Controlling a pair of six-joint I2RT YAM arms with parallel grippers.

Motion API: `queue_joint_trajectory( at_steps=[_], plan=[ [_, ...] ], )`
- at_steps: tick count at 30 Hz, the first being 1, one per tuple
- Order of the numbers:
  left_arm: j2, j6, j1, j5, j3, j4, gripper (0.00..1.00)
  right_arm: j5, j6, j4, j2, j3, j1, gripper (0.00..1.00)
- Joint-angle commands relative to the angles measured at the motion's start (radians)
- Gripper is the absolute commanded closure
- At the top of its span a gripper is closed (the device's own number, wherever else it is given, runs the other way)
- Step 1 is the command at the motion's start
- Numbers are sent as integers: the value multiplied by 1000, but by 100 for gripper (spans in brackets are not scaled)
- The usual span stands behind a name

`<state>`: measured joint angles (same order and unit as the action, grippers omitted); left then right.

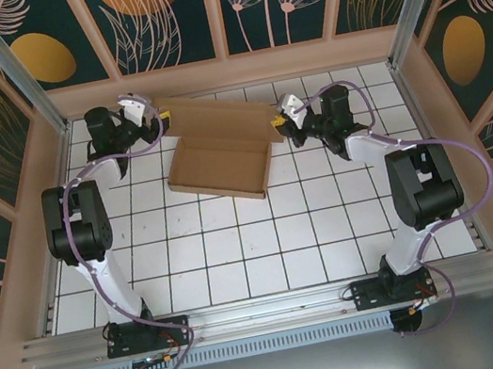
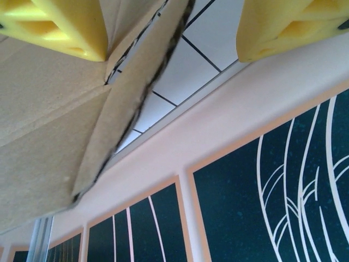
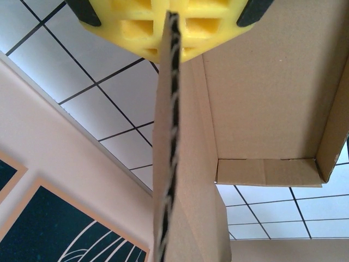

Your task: Fold the paper box

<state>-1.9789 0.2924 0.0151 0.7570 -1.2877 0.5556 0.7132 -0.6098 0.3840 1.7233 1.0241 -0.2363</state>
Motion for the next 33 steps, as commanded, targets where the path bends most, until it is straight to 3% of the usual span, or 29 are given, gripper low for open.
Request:
queue_joint_trajectory(
  at_steps=[1,4,12,20,23,27,31,33],
  plan=[
    [-33,59,6,60,-41,-54,38,-11,-30,-120,34,-6,3,100],
    [-30,65,5,75,-37,-75,47,-21,-19,-120,41,2,1,100],
    [39,96,5,66,20,-135,99,-128,120,-52,38,19,-19,100],
    [182,-54,-39,-15,204,25,100,-427,255,75,39,-18,-136,100],
    [225,-186,-93,-198,285,108,100,-674,447,122,34,-11,-183,100],
    [256,-334,-167,-370,359,138,100,-817,619,185,22,-40,-237,100],
    [304,-576,-227,-668,444,156,100,-982,767,258,35,-75,-288,100],
    [311,-702,-240,-704,464,124,100,-1028,829,273,40,-85,-303,100]
  ],
)
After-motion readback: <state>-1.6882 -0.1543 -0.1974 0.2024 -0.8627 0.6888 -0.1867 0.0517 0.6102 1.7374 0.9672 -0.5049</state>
